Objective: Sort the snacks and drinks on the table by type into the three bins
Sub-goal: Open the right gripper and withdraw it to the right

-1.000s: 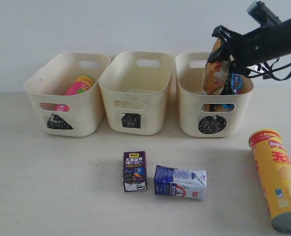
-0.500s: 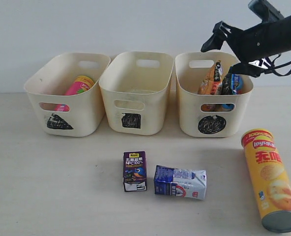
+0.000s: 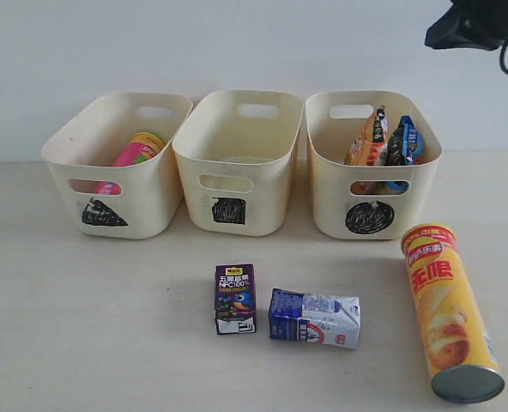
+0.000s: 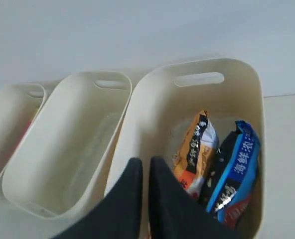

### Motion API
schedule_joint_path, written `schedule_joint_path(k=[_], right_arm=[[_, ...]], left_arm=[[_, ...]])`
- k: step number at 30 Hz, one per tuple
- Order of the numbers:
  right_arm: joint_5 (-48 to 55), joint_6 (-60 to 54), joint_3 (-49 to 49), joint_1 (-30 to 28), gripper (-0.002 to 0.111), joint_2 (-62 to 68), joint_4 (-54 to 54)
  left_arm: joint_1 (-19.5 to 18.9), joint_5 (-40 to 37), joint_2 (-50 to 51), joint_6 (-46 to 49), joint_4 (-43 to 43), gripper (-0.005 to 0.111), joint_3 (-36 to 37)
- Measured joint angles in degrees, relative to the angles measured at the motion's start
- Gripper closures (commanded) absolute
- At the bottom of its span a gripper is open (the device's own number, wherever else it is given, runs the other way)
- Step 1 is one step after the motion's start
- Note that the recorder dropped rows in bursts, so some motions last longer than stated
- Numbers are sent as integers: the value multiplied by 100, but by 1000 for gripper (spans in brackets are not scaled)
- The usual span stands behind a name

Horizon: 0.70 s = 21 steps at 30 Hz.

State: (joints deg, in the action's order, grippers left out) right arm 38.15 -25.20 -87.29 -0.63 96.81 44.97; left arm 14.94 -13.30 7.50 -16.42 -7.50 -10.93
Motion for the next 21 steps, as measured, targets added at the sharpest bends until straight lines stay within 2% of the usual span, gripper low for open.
schedule_joint_path(k=[5, 16, 21], right_arm=[[193, 335, 428, 0, 108, -694, -579], [58, 426, 2624, 0, 108, -2832, -937], [502, 426, 3322, 0, 108, -3337, -1039]], left_arm=[[0, 0, 0, 0, 0, 102, 0], [0, 0, 0, 0, 0, 102, 0], [0, 0, 0, 0, 0, 102, 0]])
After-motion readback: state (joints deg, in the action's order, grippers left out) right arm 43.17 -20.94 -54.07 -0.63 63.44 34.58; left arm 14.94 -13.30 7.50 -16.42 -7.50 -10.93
